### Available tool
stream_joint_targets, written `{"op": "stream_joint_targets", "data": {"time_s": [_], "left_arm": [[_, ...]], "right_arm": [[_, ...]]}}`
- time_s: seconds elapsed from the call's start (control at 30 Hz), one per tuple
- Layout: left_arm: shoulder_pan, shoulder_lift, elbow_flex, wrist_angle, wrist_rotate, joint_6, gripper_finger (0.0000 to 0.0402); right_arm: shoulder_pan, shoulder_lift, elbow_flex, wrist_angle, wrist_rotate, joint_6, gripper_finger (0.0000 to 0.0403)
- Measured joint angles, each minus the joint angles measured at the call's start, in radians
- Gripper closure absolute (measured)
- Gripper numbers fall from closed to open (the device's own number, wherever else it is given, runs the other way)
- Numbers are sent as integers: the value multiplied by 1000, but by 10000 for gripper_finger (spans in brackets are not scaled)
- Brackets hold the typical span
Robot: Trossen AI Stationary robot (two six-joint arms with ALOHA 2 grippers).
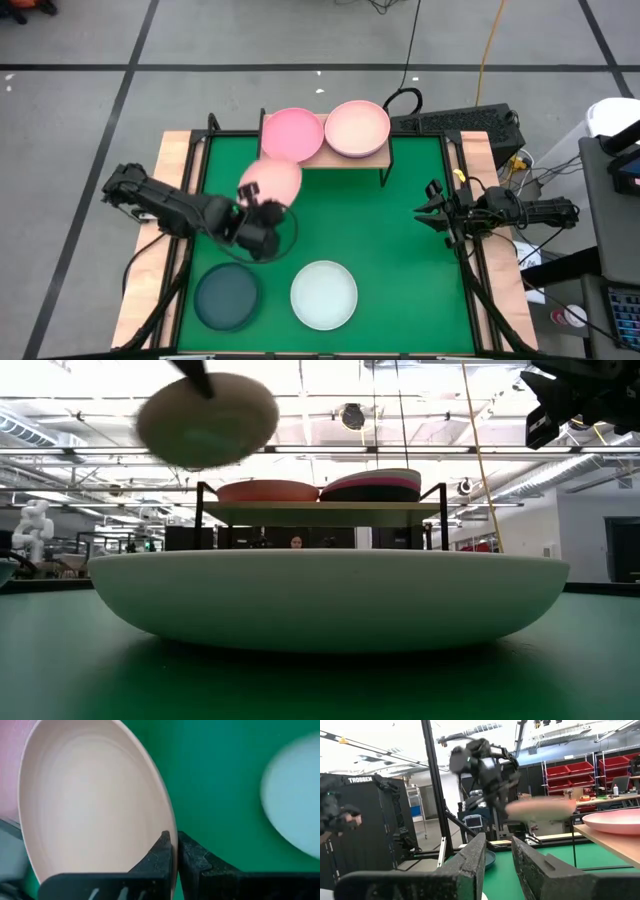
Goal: Place and stack plates onto a shelf
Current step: Stack the light orange plate on top of light pink plate on the shelf
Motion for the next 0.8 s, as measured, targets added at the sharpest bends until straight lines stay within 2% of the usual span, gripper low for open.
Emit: {"op": "stream_joint_targets", "data": {"time_s": [0.1, 0.23, 0.43, 0.57, 0.8], "left_arm": [[65, 0, 53, 9, -132, 158, 389], [214, 0, 66, 90, -153, 397, 389], [461, 10, 66, 306, -18, 699, 389], [588, 14, 66, 389, 133, 757, 389], [685, 83, 66, 390, 227, 805, 389]], "right_arm": [[0, 0, 0, 0, 0, 0, 323], [0, 0, 0, 0, 0, 0, 323], [0, 0, 0, 0, 0, 0, 323], [0, 0, 0, 0, 0, 0, 323], [0, 0, 0, -1, 0, 0, 323]]}}
